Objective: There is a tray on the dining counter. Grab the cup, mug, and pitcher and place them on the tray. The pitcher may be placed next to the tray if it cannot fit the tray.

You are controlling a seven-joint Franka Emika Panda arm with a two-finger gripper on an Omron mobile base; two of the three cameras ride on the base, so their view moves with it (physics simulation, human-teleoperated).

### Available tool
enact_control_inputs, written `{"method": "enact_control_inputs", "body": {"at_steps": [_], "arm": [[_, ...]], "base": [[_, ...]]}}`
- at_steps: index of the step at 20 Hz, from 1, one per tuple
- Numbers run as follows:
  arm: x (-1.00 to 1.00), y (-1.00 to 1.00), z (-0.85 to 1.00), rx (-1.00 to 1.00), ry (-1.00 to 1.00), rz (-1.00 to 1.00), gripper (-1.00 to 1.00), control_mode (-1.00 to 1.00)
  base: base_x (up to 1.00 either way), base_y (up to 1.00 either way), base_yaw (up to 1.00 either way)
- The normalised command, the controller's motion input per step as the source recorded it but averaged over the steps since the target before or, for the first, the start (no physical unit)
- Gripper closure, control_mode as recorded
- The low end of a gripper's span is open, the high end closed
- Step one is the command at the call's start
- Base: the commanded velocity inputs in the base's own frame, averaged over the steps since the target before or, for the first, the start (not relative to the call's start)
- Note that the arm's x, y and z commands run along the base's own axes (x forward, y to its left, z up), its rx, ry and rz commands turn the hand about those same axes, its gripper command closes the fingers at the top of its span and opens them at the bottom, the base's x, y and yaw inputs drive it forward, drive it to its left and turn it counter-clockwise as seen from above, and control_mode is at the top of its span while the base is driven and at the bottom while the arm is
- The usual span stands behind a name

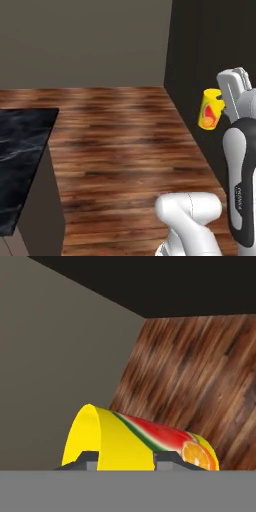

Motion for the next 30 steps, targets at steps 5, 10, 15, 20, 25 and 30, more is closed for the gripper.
{"method": "enact_control_inputs", "body": {"at_steps": [5, 10, 15, 20, 25, 30], "arm": [[0.00, 0.00, 0.00, 0.00, 0.00, 0.00, 1.00, 1.00], [0.00, 0.00, 0.00, 0.00, 0.00, 0.00, 1.00, 1.00], [0.00, 0.00, 0.00, 0.00, 0.00, 0.00, 1.00, 1.00], [0.00, 0.00, 0.00, 0.00, 0.00, 0.00, 1.00, 1.00], [0.00, 0.00, 0.00, 0.00, 0.00, 0.00, 1.00, 1.00], [0.00, 0.00, 0.00, 0.00, 0.00, 0.00, 1.00, 1.00]], "base": [[1.00, -0.20, 0.22], [0.99, -0.03, 0.30], [0.99, -0.36, 0.32], [0.99, -0.63, 0.37], [0.83, -0.75, 0.42], [0.60, -0.83, 0.45]]}}
